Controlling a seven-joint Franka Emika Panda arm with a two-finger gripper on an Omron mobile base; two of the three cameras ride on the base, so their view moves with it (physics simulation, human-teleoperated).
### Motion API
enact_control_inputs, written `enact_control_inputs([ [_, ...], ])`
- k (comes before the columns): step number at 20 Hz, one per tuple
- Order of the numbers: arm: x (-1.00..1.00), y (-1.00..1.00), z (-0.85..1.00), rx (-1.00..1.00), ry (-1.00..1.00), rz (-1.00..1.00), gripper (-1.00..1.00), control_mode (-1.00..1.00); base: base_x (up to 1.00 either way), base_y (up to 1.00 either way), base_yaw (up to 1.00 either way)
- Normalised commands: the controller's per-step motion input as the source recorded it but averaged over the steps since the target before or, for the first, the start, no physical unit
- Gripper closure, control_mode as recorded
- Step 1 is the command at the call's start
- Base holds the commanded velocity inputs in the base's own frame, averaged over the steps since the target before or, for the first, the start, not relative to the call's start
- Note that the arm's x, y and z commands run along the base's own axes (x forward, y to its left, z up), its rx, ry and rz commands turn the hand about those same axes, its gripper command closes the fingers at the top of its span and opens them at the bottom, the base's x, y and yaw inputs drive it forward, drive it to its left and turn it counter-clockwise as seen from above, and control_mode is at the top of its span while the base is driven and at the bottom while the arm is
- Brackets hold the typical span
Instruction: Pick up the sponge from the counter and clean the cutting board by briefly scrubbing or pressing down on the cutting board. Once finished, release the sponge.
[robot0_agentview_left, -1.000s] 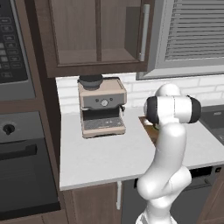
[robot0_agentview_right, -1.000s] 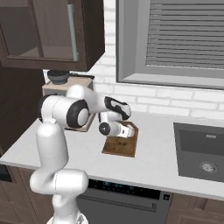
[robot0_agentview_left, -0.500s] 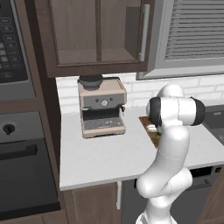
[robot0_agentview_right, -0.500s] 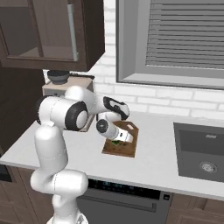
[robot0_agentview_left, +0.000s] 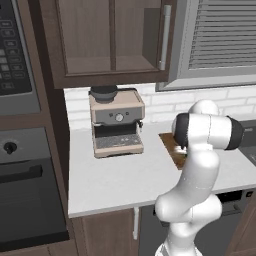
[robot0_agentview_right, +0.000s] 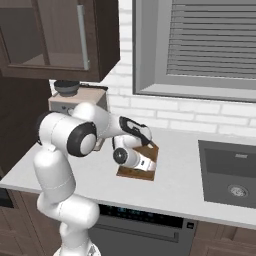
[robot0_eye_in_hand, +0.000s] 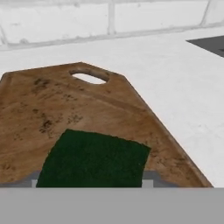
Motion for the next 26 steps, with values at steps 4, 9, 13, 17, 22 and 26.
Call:
enact_control_inputs([
  [4,0.01,-0.26,-0.43,0.02,-0.04,-0.04,1.00,-1.00,0.00,0.00,0.00],
  [9,0.33,-0.36,-0.49,0.04,-0.02,-0.02,1.00,-1.00,0.00,0.00,0.00],
  [13,0.61,-0.38,-0.44,0.03,-0.02,0.00,1.00,-1.00,0.00,0.00,0.00],
  [17,0.52,-0.33,-0.42,0.02,-0.09,0.00,1.00,-1.00,0.00,0.00,0.00],
  [22,0.44,-0.32,-0.42,0.02,-0.21,0.00,1.00,-1.00,0.00,0.00,0.00],
  [26,0.40,-0.57,-0.09,0.08,-0.13,0.00,1.00,-1.00,0.00,0.00,0.00],
])
